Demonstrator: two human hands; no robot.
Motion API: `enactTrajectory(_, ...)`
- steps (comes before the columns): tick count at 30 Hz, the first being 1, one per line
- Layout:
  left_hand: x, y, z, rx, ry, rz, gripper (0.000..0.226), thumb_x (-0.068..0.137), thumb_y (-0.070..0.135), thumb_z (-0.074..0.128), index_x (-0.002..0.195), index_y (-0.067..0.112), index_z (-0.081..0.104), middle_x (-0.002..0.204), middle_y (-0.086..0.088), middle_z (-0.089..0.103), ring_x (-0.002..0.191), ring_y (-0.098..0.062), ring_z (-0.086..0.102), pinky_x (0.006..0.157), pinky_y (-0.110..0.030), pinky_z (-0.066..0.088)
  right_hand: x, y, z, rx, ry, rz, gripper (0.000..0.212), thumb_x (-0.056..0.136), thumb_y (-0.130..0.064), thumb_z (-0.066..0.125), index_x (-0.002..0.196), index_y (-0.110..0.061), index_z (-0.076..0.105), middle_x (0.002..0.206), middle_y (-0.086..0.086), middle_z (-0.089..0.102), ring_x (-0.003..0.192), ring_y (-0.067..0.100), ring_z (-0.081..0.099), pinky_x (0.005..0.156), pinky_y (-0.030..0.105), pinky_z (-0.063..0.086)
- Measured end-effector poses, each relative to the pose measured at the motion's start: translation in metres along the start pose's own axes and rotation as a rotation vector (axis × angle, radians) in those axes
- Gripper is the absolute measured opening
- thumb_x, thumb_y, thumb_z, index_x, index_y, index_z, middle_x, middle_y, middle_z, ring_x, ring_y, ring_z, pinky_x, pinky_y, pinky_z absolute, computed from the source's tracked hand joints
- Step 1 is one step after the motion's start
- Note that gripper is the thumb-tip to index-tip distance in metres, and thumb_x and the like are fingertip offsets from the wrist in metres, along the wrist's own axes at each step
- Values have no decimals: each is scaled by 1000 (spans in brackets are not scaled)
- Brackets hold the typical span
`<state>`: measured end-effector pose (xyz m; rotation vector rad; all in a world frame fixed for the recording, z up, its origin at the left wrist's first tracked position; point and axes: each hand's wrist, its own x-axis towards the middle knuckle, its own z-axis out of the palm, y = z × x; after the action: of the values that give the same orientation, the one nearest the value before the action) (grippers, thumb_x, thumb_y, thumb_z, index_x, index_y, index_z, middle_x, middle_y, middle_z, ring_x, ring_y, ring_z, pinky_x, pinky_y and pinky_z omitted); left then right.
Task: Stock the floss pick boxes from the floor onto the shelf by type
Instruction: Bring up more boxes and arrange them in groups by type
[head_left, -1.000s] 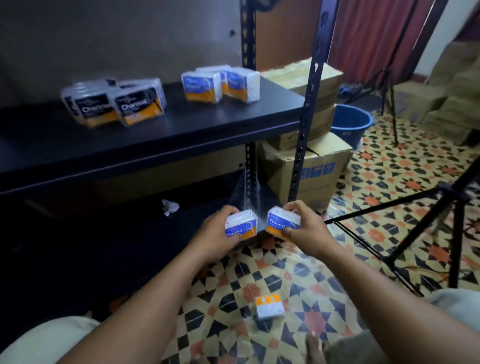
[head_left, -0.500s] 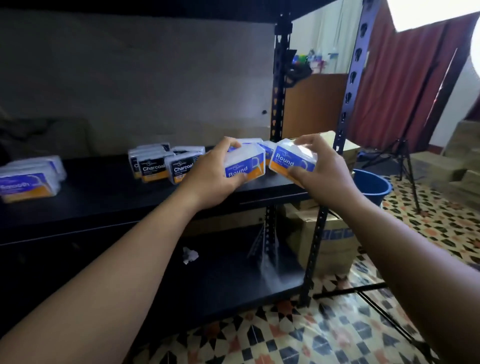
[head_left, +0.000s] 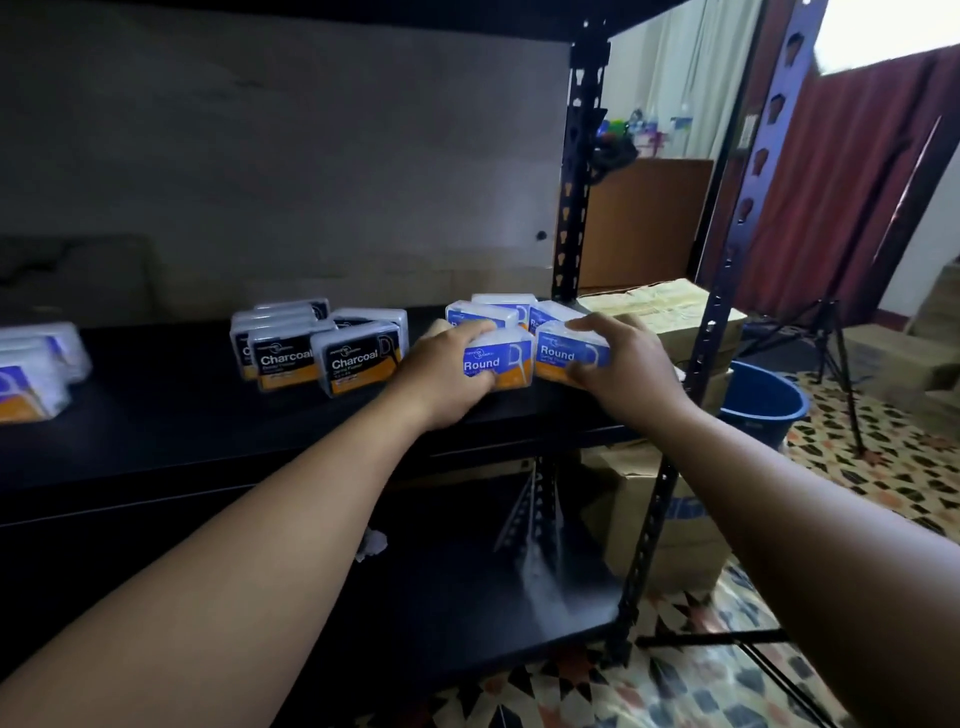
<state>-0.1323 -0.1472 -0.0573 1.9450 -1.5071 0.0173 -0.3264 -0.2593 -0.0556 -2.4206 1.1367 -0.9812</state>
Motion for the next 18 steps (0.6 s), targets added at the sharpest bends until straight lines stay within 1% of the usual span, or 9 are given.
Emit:
enactTrajectory(3, 14, -2, 6, 14, -11, -6, 64, 88, 33, 66, 148, 32, 43, 141, -6, 46, 129, -23, 47, 102, -23, 34, 15, 5, 9, -18, 21, -5, 45, 89, -32, 70, 132, -37, 57, 128, 3, 49, 122, 27, 47, 96, 39, 45)
enactTrajectory(6, 28, -4, 10, 26, -24, -13, 64, 89, 32, 66, 148, 32, 42, 146, -8, 44, 132, -25, 45, 104, -23, 34, 29, 9, 19, -25, 36, 2, 46, 89, -32, 70, 132, -38, 57, 127, 4, 48, 121, 28, 49, 98, 37, 43)
enactTrajectory(10, 42, -5, 15, 35, -17, -19, 64, 88, 30, 67, 147, 30, 43, 146, -9, 45, 130, -26, 47, 103, -24, 35, 44, 9, 25, -35, 28, 30, 46, 90, -32, 69, 133, -39, 56, 129, 5, 47, 124, 27, 47, 96, 35, 40)
enactTrajectory(13, 42, -4, 17, 66, -21, -45, 68, 88, 34, 65, 150, 34, 37, 145, -10, 40, 130, -28, 46, 106, -26, 36, 46, 8, 25, -81, 18, 31, 49, 89, -33, 68, 136, -41, 54, 132, 6, 45, 128, 29, 42, 100, 36, 37)
enactTrajectory(16, 33, -6, 18, 78, 4, -38, 86, 82, 46, 68, 155, 41, 21, 136, -9, 35, 129, -30, 42, 112, -36, 36, 35, 9, 19, -183, -5, 18, 63, 90, -42, 65, 147, -46, 38, 150, 10, 33, 135, 34, 34, 107, 42, 34)
enactTrajectory(17, 28, -5, 17, 63, 36, -21, 91, 81, 46, 70, 156, 40, 17, 135, -8, 34, 129, -29, 40, 113, -36, 34, 29, 9, 16, -185, 1, 12, 69, 90, -46, 64, 150, -48, 31, 154, 12, 28, 137, 36, 31, 108, 44, 33)
enactTrajectory(18, 22, -3, 16, 49, 75, 2, 93, 81, 45, 71, 156, 37, 16, 135, -8, 32, 129, -28, 37, 113, -33, 31, 23, 9, 12, -170, 14, 5, 72, 90, -48, 63, 151, -49, 25, 156, 12, 24, 138, 36, 29, 108, 44, 33)
